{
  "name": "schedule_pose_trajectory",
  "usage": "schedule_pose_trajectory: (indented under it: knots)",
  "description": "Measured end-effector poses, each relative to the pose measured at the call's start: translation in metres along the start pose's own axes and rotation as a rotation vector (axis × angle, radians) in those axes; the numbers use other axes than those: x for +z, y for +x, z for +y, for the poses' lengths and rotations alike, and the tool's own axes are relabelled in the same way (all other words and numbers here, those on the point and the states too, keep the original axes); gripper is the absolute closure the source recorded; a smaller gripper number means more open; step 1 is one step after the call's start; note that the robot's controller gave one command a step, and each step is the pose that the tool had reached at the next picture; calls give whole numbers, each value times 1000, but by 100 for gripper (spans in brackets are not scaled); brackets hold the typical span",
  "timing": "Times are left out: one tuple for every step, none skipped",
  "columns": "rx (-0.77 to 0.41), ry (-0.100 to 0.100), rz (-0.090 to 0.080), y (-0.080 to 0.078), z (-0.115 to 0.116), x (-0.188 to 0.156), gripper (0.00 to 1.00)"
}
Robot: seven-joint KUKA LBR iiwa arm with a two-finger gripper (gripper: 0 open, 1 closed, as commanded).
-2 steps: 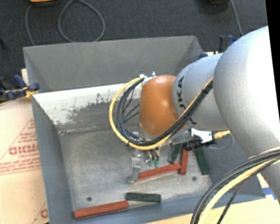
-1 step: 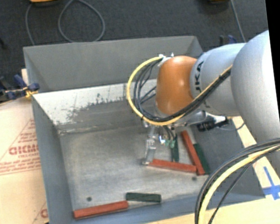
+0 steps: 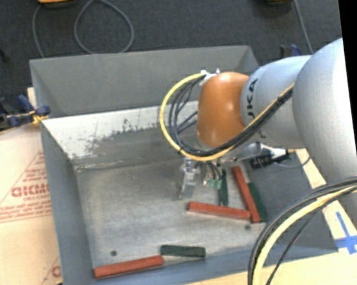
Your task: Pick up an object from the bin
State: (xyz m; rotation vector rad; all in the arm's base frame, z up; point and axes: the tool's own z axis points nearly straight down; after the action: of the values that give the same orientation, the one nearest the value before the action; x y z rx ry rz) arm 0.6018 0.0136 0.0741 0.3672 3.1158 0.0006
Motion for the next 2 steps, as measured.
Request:
schedule_pose_trajectory:
  knots:
    - [-9, -4, -7, 8, 37, -103, 100]
    - [-32, 3, -2, -24, -2, -79, 100]
